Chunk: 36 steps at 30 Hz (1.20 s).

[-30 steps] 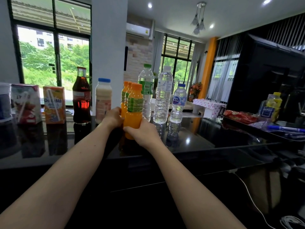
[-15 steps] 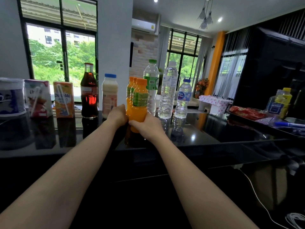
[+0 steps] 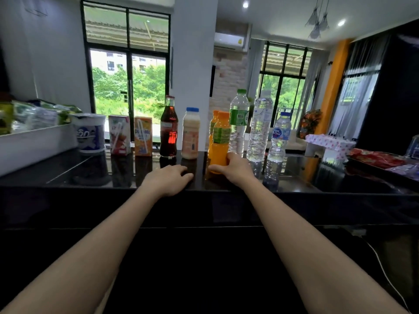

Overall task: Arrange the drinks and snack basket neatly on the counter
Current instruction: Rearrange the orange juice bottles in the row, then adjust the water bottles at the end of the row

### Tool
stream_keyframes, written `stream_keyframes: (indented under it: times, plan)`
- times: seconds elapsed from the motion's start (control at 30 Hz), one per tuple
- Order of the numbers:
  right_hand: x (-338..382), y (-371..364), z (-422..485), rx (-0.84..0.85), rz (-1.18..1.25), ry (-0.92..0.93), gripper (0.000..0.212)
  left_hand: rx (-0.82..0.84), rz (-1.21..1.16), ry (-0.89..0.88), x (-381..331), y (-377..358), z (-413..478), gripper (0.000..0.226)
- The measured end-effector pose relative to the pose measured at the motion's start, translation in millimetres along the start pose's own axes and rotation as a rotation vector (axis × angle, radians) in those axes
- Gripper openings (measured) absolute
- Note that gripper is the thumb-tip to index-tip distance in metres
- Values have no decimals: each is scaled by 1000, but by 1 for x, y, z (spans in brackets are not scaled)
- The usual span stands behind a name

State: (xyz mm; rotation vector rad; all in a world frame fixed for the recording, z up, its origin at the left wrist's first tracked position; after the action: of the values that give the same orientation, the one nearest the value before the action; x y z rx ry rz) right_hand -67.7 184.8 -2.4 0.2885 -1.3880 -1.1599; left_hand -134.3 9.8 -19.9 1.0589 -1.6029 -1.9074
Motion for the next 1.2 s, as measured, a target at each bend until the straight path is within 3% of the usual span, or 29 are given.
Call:
stream_keyframes:
  times: [0.4,0.63,0.77,0.83,0.9,0.93,1.0,1.1,1.2]
  plan:
    - [4,-4,-2,26,-92,-14,61,-186,5,42,4,8,-4,49]
    - [8,-5,-9,49,-68,-15,64,-207,14,34,7,6,-7,46]
    - [8,4,-11,121,-90,27,57,-332,-35,28,8,16,-10,33]
    - [7,18,-14,200,-165,74,50,-490,144,-99,-19,25,-23,26]
    - [1,43,-15,225,-235,128,48,-583,339,-410,-69,20,-40,23]
    - [-2,58,-13,202,-251,153,47,-595,352,-519,-89,16,-46,24]
    - [-13,91,-6,106,-256,202,36,-572,199,-561,-126,14,-48,23]
    - [-37,129,7,-59,-173,194,21,-568,-49,-432,-169,16,-28,30]
    - [-60,155,12,-219,-37,173,16,-421,-190,-241,-197,8,5,48]
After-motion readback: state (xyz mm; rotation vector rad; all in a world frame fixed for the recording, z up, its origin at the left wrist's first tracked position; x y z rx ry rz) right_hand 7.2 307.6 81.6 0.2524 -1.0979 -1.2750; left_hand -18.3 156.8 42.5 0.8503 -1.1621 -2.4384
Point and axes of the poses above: each hand's wrist, its own z-axis towards the middle knuckle, its own y-axis out of the back of the hand, x = y × z, the point moved 8 cm from there along z, towards the middle knuckle, and after that the axes turned 6 degrees about x, right-handed, at the moved point
